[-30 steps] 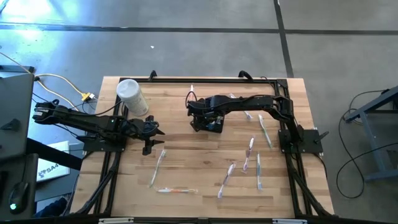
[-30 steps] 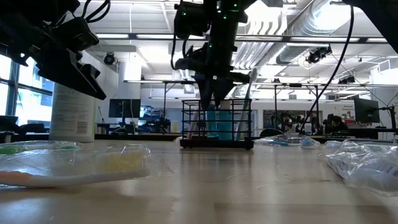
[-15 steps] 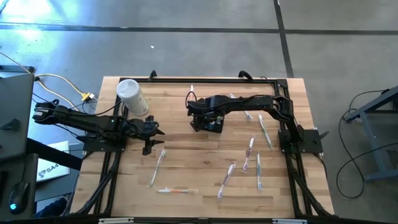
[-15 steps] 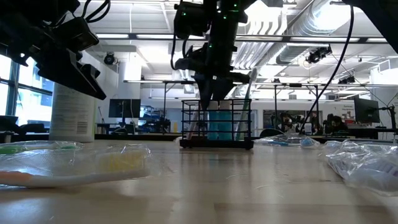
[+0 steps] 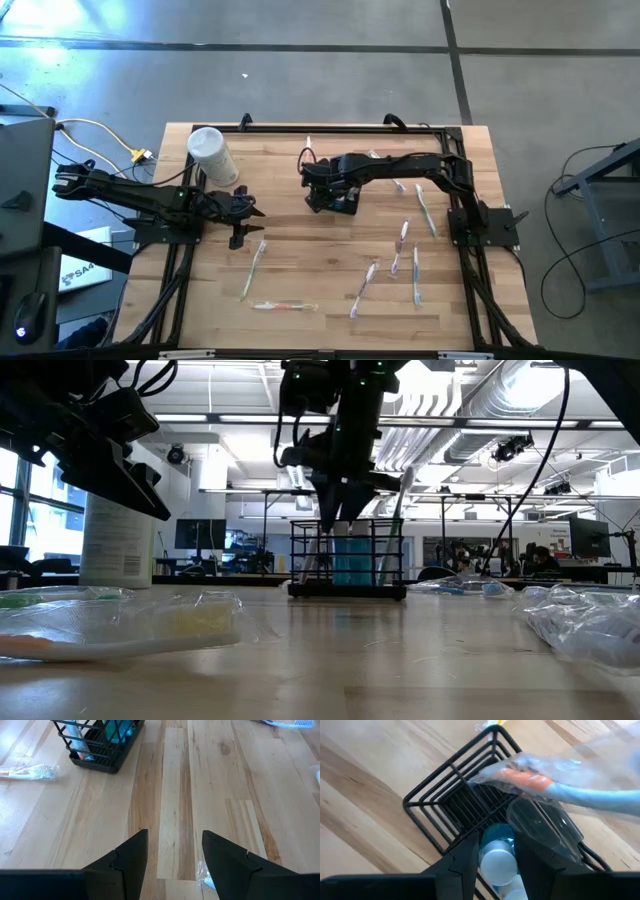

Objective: Pick & Place toothbrushing station
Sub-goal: Put the mouthwash into the mesh organizer, then put the bottom blue toothbrush into the mesh organizer

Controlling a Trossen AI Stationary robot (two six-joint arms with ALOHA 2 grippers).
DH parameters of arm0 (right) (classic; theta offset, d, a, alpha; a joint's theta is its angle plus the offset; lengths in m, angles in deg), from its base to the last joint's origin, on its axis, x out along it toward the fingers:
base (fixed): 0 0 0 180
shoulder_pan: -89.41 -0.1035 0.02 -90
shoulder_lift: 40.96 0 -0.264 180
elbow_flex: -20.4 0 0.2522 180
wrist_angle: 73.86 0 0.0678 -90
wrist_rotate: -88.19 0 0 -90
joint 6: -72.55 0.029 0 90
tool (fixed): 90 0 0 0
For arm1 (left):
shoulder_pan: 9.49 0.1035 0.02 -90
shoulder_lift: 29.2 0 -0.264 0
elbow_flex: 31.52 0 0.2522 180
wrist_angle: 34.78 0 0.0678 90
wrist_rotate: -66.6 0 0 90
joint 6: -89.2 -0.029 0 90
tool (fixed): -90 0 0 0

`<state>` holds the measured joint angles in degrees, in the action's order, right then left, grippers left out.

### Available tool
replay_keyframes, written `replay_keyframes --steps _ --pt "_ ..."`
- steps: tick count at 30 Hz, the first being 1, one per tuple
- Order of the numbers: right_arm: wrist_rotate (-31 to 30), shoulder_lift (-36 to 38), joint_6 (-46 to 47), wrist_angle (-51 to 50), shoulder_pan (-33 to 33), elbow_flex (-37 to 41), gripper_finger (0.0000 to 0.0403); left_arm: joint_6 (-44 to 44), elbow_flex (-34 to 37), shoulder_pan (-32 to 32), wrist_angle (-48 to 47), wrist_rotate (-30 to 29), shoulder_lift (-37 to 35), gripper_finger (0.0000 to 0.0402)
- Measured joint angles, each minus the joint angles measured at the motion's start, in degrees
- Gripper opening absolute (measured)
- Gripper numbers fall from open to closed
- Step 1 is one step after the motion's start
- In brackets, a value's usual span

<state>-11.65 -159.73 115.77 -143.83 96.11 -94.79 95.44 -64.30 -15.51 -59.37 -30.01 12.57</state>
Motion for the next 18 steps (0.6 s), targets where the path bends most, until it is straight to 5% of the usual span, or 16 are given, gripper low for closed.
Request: replay_keyframes --steps 18 --pt "3.3 4.8 -1.0 -1.5 0.4 -0.3 0.0118 0.0 0.0 0.0 0.0 0.0 0.0 0.0187"
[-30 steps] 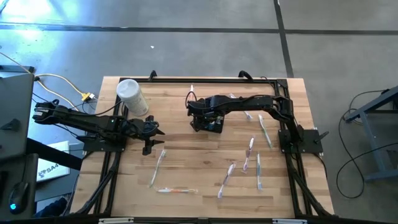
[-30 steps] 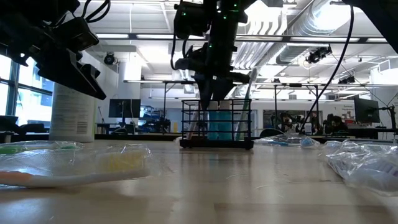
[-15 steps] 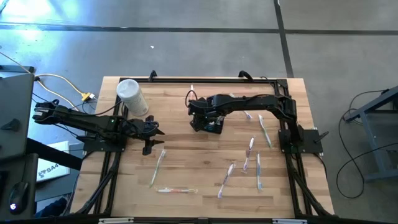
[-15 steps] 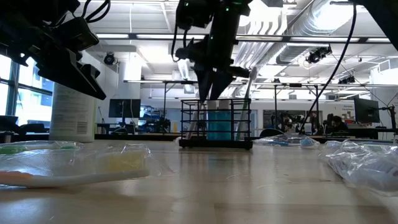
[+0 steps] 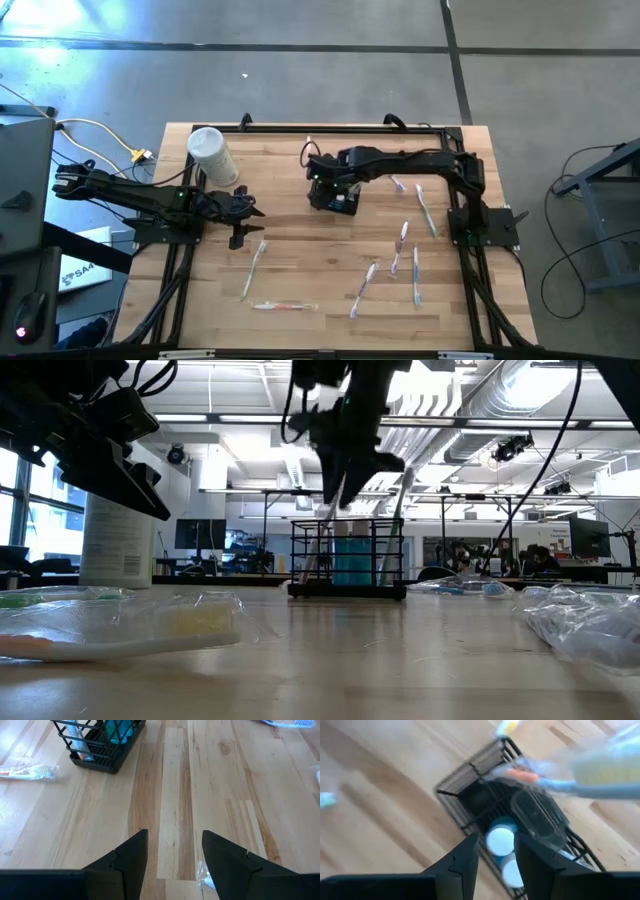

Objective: Pick & Place toothbrushing station
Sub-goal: Put the bottom blue toothbrush into the mesh organizer

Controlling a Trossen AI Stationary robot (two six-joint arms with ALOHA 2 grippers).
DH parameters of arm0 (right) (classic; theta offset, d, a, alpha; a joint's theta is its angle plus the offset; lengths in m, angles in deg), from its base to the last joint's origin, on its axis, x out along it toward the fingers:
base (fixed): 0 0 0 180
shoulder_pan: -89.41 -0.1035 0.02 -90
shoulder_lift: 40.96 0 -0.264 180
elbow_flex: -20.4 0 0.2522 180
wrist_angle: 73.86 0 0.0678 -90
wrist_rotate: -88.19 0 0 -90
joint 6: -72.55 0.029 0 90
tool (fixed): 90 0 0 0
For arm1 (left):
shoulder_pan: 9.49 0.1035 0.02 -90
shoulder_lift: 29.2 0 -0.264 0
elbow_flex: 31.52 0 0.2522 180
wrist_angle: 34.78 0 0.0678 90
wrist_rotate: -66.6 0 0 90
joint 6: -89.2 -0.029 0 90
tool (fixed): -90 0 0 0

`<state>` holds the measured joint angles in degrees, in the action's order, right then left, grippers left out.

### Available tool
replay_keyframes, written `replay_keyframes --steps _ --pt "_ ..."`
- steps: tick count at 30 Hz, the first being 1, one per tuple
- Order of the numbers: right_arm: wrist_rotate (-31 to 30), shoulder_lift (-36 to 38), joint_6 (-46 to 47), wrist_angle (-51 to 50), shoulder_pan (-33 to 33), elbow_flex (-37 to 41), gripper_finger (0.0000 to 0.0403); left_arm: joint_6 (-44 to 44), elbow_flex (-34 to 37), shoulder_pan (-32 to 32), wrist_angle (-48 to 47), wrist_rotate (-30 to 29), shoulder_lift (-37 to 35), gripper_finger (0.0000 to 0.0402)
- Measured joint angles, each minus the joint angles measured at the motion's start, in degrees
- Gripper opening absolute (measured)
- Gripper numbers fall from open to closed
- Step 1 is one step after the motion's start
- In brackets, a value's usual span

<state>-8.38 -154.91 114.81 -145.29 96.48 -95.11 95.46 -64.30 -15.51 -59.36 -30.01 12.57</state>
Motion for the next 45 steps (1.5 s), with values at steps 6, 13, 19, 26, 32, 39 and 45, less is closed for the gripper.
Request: replay_keyframes --steps 6,13,19,26,32,39,45 --pt "-0.1 5.6 0.0 -0.1 -0.5 0.0 0.0118 0.0 0.0 0.0 0.4 0.0 0.0 0.0187" --pt "1.7 14.1 0.0 -0.1 -4.4 -0.1 0.0118 0.8 0.0 0.0 0.1 0.0 0.0 0.0187" --pt "12.3 18.6 6.0 -11.8 -12.8 -0.1 0.0098 1.7 0.0 0.0 0.3 2.2 0.0 0.0187" --pt "5.7 18.4 19.8 -22.4 -26.7 0.5 0.0084 5.9 0.0 0.0 0.7 4.7 0.1 0.0187" --pt "-0.1 18.1 35.5 -31.1 -35.3 5.7 0.0099 9.7 0.0 0.0 2.6 4.7 0.1 0.0187" --pt "-0.7 18.6 46.9 -30.4 -41.7 13.1 0.0153 9.6 0.0 0.0 5.0 4.7 0.1 0.0187" --pt "-0.4 18.6 48.8 -27.4 -43.2 19.2 0.0221 9.1 0.0 0.0 5.0 4.6 0.1 0.0187"
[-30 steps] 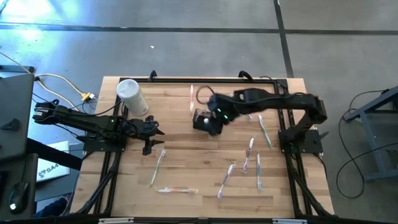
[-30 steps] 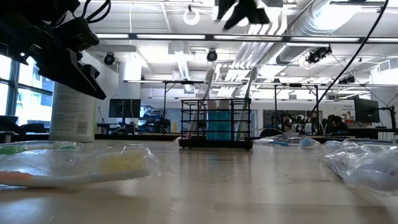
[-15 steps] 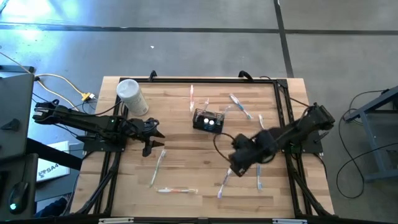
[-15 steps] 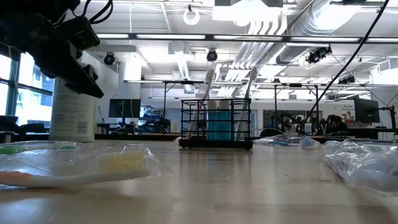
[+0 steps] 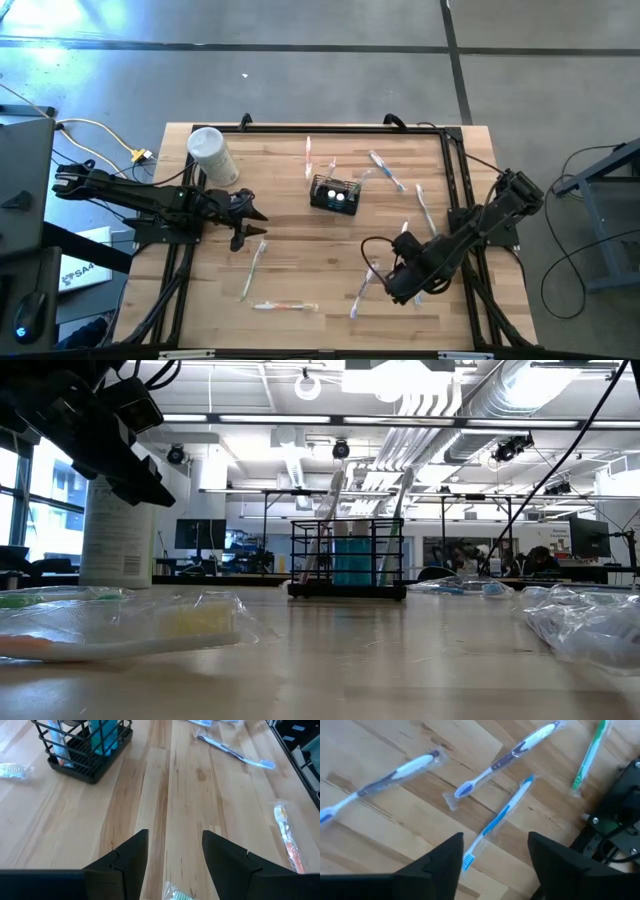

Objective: Pick & Place toothbrushing station
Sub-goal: Put the bottom blue toothbrush into the mesh organizer

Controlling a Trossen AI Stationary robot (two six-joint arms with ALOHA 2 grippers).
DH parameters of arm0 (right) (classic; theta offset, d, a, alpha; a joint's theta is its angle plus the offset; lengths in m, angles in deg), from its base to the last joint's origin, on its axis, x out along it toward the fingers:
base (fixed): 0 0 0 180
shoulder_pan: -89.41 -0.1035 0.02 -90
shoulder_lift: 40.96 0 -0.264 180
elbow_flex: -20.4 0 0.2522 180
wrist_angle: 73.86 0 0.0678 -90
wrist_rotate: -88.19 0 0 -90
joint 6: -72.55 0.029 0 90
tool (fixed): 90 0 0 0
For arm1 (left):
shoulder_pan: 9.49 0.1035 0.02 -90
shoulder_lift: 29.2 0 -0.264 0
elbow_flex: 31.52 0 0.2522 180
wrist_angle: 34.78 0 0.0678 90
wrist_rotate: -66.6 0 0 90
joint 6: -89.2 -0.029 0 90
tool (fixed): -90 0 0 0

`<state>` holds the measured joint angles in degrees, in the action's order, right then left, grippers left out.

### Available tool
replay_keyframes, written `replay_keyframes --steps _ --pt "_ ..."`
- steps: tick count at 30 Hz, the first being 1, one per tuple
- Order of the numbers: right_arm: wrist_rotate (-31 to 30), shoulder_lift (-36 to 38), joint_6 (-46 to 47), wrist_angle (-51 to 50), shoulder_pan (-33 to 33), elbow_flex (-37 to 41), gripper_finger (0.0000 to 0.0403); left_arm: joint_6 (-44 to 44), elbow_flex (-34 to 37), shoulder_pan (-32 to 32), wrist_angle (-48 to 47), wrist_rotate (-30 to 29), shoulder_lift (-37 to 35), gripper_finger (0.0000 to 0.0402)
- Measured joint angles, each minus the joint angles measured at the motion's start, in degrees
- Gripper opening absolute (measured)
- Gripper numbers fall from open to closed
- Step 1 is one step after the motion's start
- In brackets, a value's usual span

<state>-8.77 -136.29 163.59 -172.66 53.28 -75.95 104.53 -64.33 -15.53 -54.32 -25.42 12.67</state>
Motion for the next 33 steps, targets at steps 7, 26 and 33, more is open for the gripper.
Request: replay_keyframes --steps 7,26,33 --pt "6.8 0.0 1.3 6.5 -0.2 7.5 0.0247 1.5 0.0 0.0 0.0 0.0 0.0 0.0187" --pt "16.8 0.0 6.7 29.4 -0.1 30.0 0.0243 4.5 0.1 0.0 5.0 -1.6 5.0 0.0187" --pt "13.7 0.4 6.2 42.1 -0.1 35.0 0.0242 4.1 0.1 0.0 11.3 -1.7 13.1 0.0187"
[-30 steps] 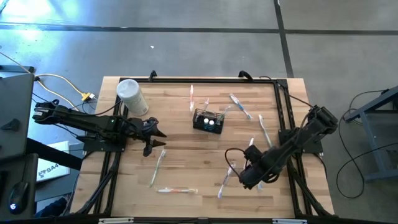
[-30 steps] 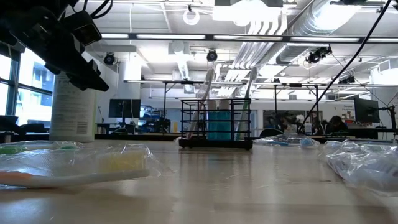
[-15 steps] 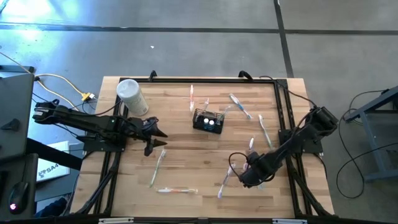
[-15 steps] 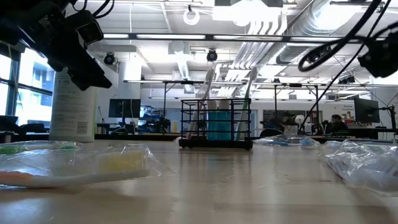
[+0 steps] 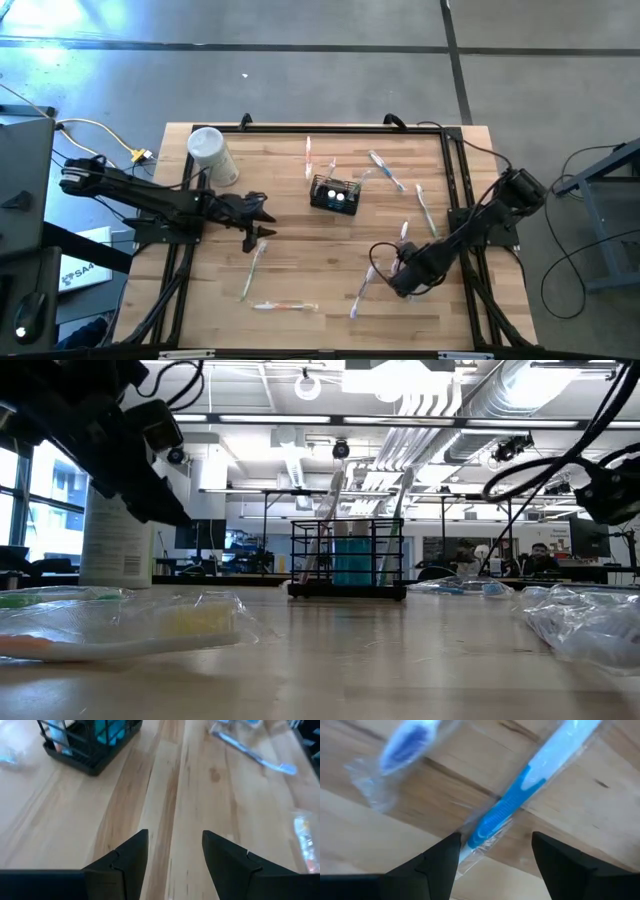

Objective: Pick & Place toothbrushing station
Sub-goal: Put the bottom blue toothbrush into the mesh organizer

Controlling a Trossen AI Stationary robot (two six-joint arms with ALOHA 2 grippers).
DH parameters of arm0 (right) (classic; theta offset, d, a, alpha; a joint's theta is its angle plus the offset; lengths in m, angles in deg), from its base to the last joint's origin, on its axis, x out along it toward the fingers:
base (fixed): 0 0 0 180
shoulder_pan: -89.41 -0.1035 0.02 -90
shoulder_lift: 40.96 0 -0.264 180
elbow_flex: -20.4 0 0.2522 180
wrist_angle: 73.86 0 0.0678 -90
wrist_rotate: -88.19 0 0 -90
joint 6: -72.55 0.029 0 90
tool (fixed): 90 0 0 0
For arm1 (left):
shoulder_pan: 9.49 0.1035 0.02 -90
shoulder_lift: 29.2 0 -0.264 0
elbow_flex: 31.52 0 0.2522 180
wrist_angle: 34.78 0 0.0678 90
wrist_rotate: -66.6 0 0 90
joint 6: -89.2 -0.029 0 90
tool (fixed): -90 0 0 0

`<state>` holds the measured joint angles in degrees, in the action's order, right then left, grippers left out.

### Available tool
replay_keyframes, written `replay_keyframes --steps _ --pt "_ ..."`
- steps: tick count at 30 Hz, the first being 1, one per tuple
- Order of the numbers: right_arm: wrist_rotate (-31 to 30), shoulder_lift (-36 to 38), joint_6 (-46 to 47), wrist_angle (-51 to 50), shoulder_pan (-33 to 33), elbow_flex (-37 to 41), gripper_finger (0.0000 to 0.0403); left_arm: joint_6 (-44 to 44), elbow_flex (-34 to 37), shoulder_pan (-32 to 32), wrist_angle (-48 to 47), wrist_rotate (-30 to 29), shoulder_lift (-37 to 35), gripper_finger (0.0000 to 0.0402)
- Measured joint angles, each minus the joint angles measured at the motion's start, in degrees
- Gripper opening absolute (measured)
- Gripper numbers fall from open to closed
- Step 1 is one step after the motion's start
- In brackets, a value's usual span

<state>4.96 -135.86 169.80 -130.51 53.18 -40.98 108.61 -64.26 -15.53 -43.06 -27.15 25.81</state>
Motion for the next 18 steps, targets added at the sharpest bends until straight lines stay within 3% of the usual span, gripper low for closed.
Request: replay_keyframes --steps 9,13,18 --pt "-1.3 0.3 -2.3 0.9 1.1 3.1 0.0221 0.0 0.0 0.0 7.9 0.2 10.2 0.0187" --pt "-1.7 0.3 -4.4 0.3 1.6 3.2 0.0173 0.0 0.0 0.0 11.8 0.3 12.7 0.0187" --pt "-2.4 0.3 -6.1 0.1 1.7 3.2 0.0086 0.0 -0.1 0.0 16.4 2.3 14.1 0.0187"
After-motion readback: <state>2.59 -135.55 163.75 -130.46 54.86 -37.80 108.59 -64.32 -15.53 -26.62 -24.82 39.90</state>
